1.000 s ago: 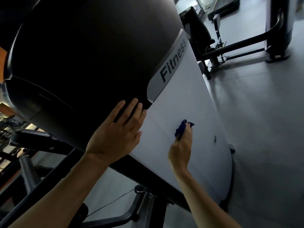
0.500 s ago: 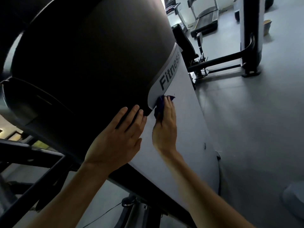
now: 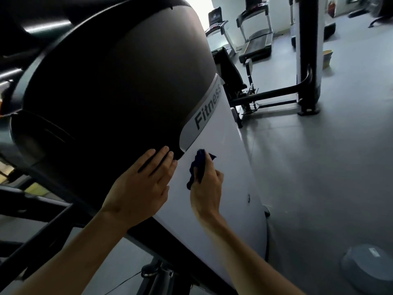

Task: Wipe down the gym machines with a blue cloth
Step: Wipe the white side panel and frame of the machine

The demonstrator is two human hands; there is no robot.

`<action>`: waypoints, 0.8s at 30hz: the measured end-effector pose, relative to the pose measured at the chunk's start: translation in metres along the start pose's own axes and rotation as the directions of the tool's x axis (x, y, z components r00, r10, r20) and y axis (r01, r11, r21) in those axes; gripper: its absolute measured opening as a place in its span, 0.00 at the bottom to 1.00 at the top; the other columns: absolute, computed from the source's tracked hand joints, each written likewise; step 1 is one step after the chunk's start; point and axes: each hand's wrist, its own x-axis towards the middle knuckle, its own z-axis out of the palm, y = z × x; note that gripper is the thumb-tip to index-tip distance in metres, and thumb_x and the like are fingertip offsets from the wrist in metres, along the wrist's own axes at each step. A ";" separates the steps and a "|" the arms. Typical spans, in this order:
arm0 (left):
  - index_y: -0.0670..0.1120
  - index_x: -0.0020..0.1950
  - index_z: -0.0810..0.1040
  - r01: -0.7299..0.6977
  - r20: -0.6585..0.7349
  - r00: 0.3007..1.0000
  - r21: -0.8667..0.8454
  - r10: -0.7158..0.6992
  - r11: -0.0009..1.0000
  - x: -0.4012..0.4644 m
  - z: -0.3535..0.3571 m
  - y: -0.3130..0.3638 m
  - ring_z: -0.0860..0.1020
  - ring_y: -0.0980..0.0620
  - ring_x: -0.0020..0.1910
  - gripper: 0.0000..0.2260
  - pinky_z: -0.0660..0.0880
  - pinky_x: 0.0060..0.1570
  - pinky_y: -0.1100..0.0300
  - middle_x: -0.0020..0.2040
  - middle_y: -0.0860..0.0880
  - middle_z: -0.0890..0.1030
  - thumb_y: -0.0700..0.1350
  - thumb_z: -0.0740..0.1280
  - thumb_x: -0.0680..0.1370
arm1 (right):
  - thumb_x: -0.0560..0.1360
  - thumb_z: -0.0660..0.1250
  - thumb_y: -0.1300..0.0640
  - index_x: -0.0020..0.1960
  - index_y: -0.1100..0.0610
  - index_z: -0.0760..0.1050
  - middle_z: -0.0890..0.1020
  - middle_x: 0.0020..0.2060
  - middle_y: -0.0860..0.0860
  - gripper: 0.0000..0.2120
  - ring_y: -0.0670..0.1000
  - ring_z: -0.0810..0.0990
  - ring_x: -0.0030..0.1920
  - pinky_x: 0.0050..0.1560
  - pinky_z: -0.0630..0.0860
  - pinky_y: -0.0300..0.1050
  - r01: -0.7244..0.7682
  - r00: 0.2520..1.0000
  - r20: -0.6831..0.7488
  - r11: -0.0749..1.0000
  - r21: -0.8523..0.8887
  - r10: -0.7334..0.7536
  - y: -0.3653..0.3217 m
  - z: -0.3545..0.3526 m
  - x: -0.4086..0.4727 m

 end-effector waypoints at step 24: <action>0.37 0.84 0.47 -0.077 0.150 0.987 0.143 0.055 0.987 0.160 0.002 0.004 0.48 0.37 0.84 0.30 0.51 0.82 0.42 0.85 0.36 0.47 0.54 0.45 0.88 | 0.81 0.57 0.72 0.82 0.57 0.58 0.60 0.81 0.51 0.31 0.54 0.56 0.81 0.79 0.61 0.56 0.000 1.000 -0.022 1.000 -0.013 0.000 0.044 -0.001 0.092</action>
